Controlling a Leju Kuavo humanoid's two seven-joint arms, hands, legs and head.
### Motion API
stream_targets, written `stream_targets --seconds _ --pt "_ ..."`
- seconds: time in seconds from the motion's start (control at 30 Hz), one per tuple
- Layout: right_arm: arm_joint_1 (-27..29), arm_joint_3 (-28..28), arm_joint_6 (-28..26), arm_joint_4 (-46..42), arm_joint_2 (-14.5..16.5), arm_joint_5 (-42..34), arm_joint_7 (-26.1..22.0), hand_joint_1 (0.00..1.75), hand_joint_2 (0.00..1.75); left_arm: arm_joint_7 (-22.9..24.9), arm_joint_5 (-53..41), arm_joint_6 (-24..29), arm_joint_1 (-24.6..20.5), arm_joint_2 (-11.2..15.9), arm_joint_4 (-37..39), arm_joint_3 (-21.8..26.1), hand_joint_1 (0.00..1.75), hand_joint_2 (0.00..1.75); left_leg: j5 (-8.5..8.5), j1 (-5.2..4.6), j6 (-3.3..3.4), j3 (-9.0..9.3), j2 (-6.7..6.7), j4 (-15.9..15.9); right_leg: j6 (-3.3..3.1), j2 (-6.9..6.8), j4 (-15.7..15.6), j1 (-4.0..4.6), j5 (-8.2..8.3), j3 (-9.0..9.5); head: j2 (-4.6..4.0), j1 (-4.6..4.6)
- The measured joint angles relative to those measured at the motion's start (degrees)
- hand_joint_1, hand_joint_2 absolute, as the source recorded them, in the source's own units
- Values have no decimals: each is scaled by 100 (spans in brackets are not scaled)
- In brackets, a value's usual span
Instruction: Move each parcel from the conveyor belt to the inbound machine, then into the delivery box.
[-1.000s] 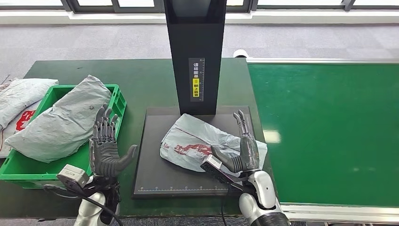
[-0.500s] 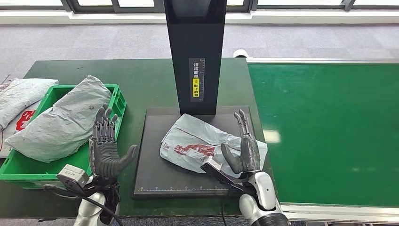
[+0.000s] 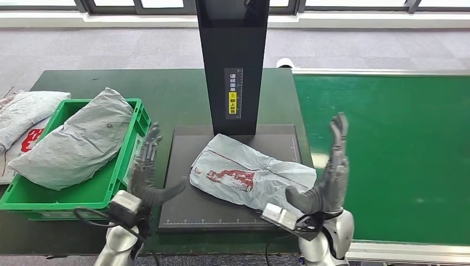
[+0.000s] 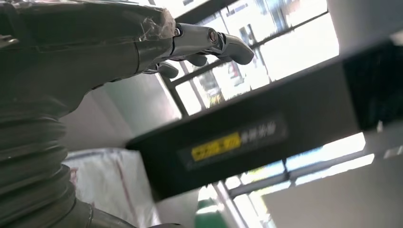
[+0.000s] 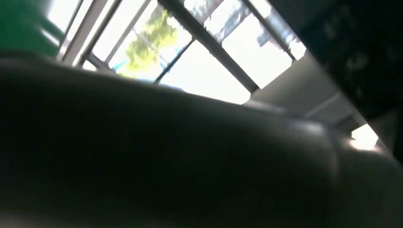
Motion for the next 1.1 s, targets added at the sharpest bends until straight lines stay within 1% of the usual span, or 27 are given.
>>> stream_targets --seconds 0.07,0.17,0.37,0.53,0.73,0.83,1.0,1.1 --pt "25 -252 -9 -434 117 -26 -4 0 175 57 -356 80 -252 -9 439 -274 0 175 0 -3 0 4 13 1 2 13 0 -4 5 1 -1 0" --pt "65 -531 -10 -841 226 -88 -13 0 175 110 -567 194 -544 -42 976 -560 0 175 0 -9 0 9 31 1 4 27 0 -10 13 -1 -1 0" --pt "131 -796 -7 -1219 260 -122 -19 0 175 126 -615 245 -805 -69 1526 -784 0 175 1 -8 0 11 32 1 3 27 1 -8 13 0 -1 -1" --pt "136 -965 -6 -1322 263 -213 -8 0 175 262 -774 306 -959 -97 1818 -856 0 175 1 -8 0 9 32 1 2 28 1 -8 12 -1 -1 0" --pt "44 -1114 -3 -1331 269 -108 183 0 175 368 -1057 501 -1263 -205 2416 -895 0 175 1 -9 1 9 32 2 3 27 0 -9 13 0 -1 -1" --pt "12 -1179 -2 -1336 272 -37 269 0 175 475 -1332 581 -1395 -244 2679 -947 0 175 1 -9 1 9 32 2 3 27 0 -9 13 1 -1 -1" --pt "-71 -1190 5 -1338 275 165 495 0 175 869 -2115 662 -1671 -337 3262 -1199 0 175 2 -9 1 9 31 2 3 27 1 -9 13 1 -1 0" --pt "-127 -1190 7 -1338 280 262 609 0 175 928 -2236 660 -1846 -441 3726 -1285 0 175 2 -9 1 8 31 2 3 27 1 -9 13 1 -1 0"
